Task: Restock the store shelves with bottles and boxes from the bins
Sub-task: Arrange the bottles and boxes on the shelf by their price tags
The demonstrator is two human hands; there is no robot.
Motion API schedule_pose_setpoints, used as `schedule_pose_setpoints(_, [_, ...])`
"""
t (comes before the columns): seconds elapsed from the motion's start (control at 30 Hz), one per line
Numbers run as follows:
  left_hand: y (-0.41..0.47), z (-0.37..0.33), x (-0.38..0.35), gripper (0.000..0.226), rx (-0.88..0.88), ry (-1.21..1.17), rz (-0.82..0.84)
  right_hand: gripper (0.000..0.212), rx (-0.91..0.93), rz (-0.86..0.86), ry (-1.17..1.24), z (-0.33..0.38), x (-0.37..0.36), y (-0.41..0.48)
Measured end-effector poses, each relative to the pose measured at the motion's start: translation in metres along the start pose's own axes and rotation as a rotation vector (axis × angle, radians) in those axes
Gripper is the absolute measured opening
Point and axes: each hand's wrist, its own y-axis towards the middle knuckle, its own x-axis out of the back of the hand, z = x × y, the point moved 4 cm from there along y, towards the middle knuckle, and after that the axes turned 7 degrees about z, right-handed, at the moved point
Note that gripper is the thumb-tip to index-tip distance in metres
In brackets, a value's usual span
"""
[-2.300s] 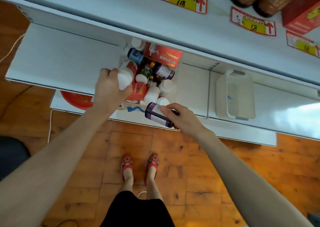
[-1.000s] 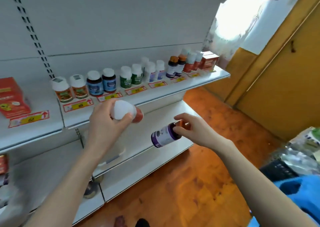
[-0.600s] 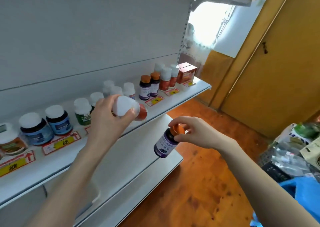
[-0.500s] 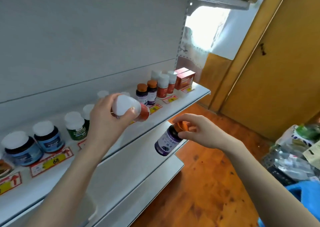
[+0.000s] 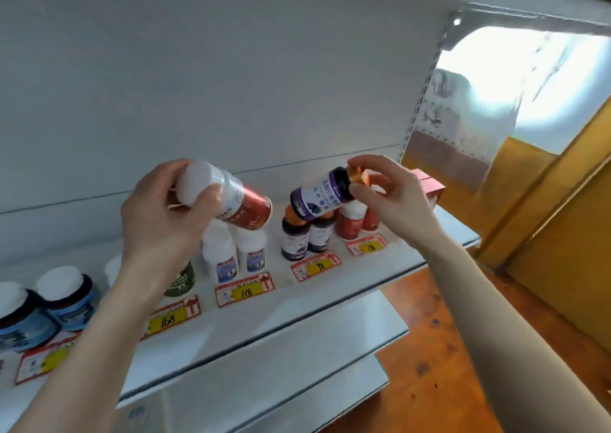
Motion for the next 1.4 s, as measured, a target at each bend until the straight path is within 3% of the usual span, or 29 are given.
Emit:
schedule_pose_setpoints(0.17, [-0.008,-0.009,-0.003,0.029,0.108,0.05,-0.153,0.028,0.122,0.185,0.037,-0.018,-0.01,0.077])
schedule_pose_setpoints(0.37, [-0.036,-0.014,-0.007,0.037,0.147,0.083,-0.292,0.023,0.201,0.527,-0.186,-0.034,-0.057,0.127])
schedule_pose_setpoints(0.5, [-0.047,-0.018,-0.01,0.051,0.147,0.165,-0.306,0.026,0.212,0.701,-0.298,-0.045,-0.078,0.124])
schedule_pose_setpoints(0.63, [-0.054,-0.018,-0.012,0.038,0.14,0.188,-0.298,0.029,0.192,0.783,-0.369,-0.053,-0.089,0.119])
schedule_pose_setpoints(0.9, [-0.059,-0.012,-0.007,0.04,0.164,0.191,-0.281,0.031,0.049,0.89,-0.415,-0.072,-0.108,0.118])
schedule_pose_setpoints(1.07, [-0.057,-0.009,-0.007,0.04,0.204,0.069,-0.255,0.023,-0.033,0.927,-0.377,-0.072,-0.107,0.119])
schedule_pose_setpoints(1.17, [-0.053,-0.005,-0.006,0.035,0.272,-0.035,-0.242,0.025,0.045,0.806,-0.343,-0.061,-0.1,0.116])
schedule_pose_setpoints(1.27, [-0.051,0.005,-0.003,0.021,0.343,-0.189,-0.228,0.021,0.123,0.571,-0.086,-0.034,-0.087,0.103])
schedule_pose_setpoints(1.33, [-0.05,0.009,-0.003,0.015,0.378,-0.274,-0.214,0.017,0.143,0.568,0.038,-0.015,-0.083,0.084])
schedule_pose_setpoints(1.4, [-0.049,0.008,-0.002,0.016,0.371,-0.284,-0.201,0.023,0.153,0.685,0.047,-0.002,-0.086,0.061])
